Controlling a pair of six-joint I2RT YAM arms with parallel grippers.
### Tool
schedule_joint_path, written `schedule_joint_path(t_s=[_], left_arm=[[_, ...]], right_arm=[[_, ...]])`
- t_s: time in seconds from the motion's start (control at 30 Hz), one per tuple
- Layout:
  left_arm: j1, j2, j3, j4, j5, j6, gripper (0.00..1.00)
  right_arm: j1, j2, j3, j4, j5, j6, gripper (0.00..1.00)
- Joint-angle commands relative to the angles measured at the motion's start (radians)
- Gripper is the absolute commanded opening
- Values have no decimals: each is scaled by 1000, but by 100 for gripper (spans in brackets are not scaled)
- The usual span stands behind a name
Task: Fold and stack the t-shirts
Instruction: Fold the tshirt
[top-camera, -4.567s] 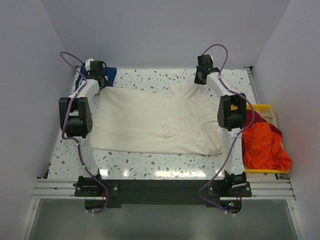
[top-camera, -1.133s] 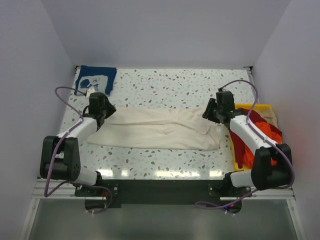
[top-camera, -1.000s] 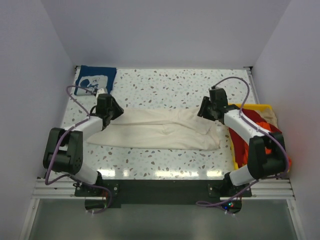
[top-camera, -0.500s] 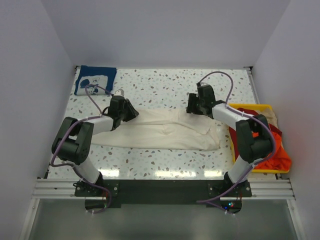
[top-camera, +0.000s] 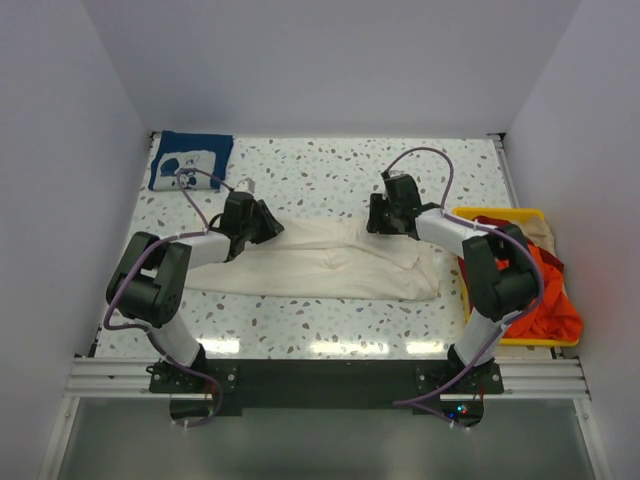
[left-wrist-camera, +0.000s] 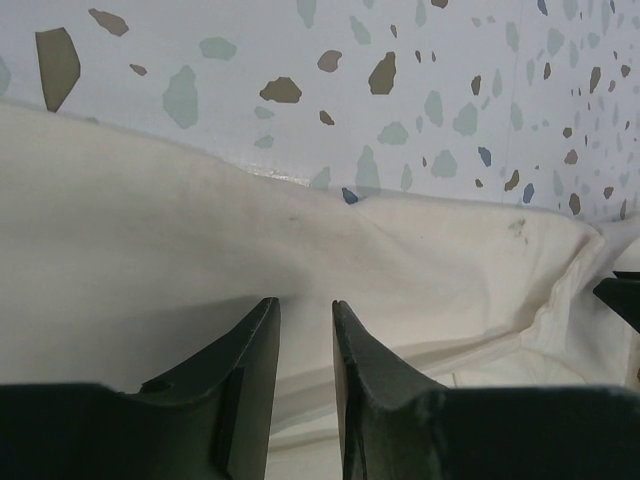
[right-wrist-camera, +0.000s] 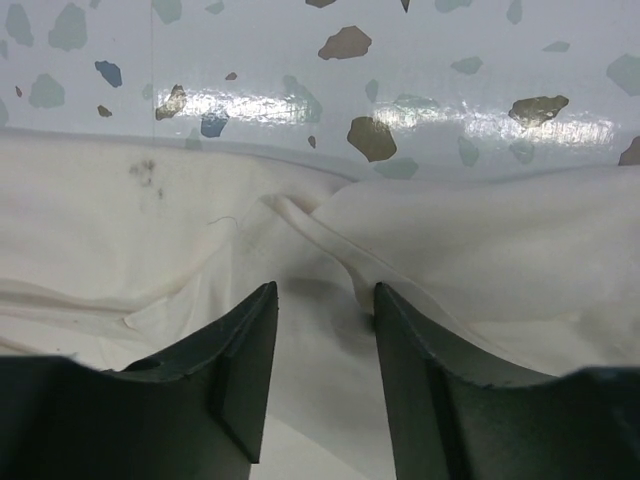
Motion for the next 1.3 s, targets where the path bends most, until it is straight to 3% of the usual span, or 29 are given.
schedule_joint_path(t_s=[0.0,0.13,0.3,0.97,1.27], left_arm=[[-8,5,25,64,11,16,32],[-8,10,22,70,20,16,32],[-18,13,15,79,25,12,32],[-55,1,6,93,79,38,32],[-72,4,0,102,99,65,32]], right_arm=[[3,-24,0,48,-2,-10,45],[5,-41,-8,36,-11,-1,21],[6,-69,-26,21,-9,14,1],[100,-418,-267,-62,-63,68,0],[184,-469,-382,-32,-16,94,0]])
